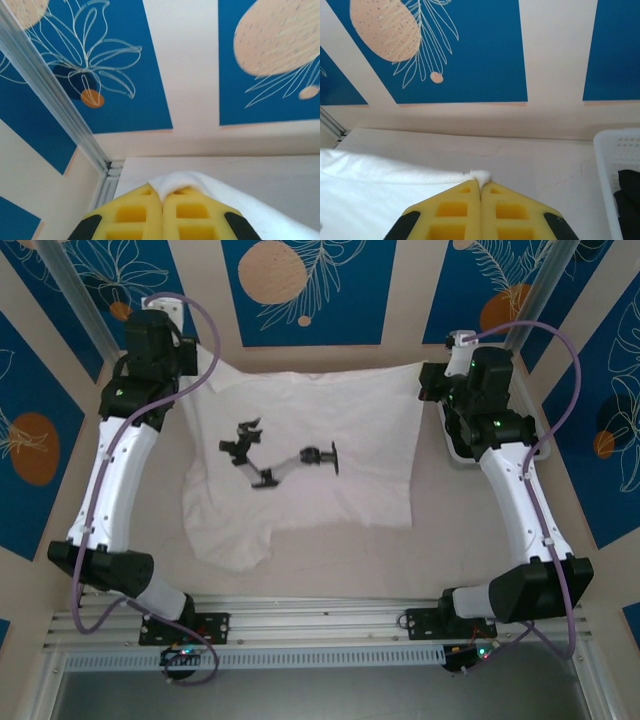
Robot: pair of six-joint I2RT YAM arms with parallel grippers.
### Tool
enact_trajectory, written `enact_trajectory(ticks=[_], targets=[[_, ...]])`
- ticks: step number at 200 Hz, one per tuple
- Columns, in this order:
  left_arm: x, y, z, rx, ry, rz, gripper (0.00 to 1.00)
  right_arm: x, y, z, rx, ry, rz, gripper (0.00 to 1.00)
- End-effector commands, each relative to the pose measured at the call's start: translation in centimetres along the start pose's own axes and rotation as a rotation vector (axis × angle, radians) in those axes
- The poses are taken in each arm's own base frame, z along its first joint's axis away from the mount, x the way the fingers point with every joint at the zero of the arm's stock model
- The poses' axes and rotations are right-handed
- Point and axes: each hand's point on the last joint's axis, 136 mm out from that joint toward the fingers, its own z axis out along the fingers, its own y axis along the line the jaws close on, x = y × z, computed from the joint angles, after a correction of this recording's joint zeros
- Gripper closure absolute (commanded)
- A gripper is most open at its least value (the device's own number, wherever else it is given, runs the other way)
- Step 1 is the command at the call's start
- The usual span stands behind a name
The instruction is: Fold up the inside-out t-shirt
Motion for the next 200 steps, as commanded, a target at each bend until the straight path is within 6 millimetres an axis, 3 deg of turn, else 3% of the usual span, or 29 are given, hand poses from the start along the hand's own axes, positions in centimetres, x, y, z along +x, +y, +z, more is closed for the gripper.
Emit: enact_trajectory(ticks=[1, 22, 74, 95, 110, 130, 152, 176, 200], targets=[[-5.6, 2.6, -8.2, 0.054, -0.228, -0.121, 1.00, -4.8, 2.0, -5.3, -0.032, -0.154, -0.074, 1.00], [-6.9, 4.0, -13.7, 0.090, -0.333, -0.167, 1.00, -5.7, 2.9, -9.5, -0.027, -0.213, -0.094, 1.00], [-9.5, 6.7, -27.8, 0.236, -0.629, -0.284, 1.00, -8.6, 6.1, -22.7, -0.044, -0.440, -0.140, 1.00], [-10.3, 7.8, -31.1, 0.243, -0.700, -0.299, 1.00, -9.7, 7.1, -26.6, -0.052, -0.516, -0.159, 1.00], [-10.9, 8.5, -31.5, 0.211, -0.705, -0.295, 1.00, -10.4, 7.3, -28.0, -0.040, -0.550, -0.177, 1.00], [-11.7, 8.7, -28.8, 0.141, -0.648, -0.265, 1.00, -11.3, 6.9, -27.5, -0.003, -0.553, -0.202, 1.00], [-12.0, 7.1, -21.8, 0.089, -0.527, -0.210, 1.00, -11.5, 5.5, -24.1, 0.049, -0.508, -0.225, 1.00], [-10.3, 4.3, -13.4, 0.074, -0.400, -0.167, 1.00, -10.4, 3.5, -17.8, 0.087, -0.409, -0.236, 1.00], [-6.8, 1.9, -5.0, 0.065, -0.282, -0.136, 1.00, -7.4, 1.7, -10.3, 0.072, -0.292, -0.210, 1.00]])
